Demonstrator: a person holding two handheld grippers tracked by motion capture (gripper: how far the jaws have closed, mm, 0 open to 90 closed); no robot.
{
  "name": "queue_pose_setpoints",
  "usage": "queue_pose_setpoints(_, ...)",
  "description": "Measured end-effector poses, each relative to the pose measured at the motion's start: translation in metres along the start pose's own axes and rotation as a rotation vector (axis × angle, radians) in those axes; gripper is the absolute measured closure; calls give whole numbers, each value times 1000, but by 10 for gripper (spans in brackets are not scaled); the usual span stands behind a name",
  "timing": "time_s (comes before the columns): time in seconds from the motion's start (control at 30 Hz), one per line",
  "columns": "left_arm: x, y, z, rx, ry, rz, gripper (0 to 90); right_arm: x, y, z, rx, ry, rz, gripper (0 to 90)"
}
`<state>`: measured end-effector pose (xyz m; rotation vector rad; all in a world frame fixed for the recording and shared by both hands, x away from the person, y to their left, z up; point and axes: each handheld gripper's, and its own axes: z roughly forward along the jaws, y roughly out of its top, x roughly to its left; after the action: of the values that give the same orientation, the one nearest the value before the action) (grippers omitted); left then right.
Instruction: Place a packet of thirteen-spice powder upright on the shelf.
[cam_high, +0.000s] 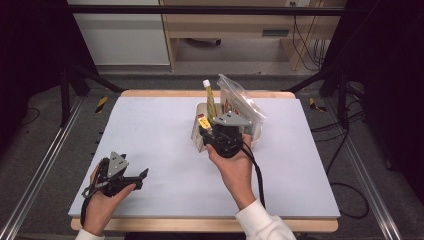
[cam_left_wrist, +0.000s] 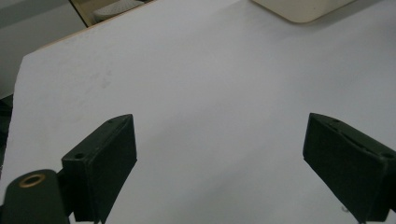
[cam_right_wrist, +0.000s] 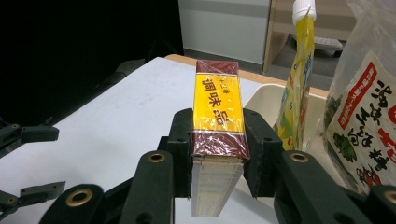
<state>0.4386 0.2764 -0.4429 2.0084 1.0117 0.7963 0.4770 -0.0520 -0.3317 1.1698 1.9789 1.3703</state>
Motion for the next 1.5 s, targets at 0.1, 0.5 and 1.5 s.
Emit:
queue_pose_setpoints(0.1,0,0,0,0,0,-1,95,1,0,0,-6,-2,6,678)
queue_pose_setpoints(0.5,0,0,0,0,0,-3,95,4,-4,-4,-61,-42,15,679)
queue_pose_setpoints(1.5,-2,0,0,-1,-7,7,98,8,-13,19,-145,-177,39,679)
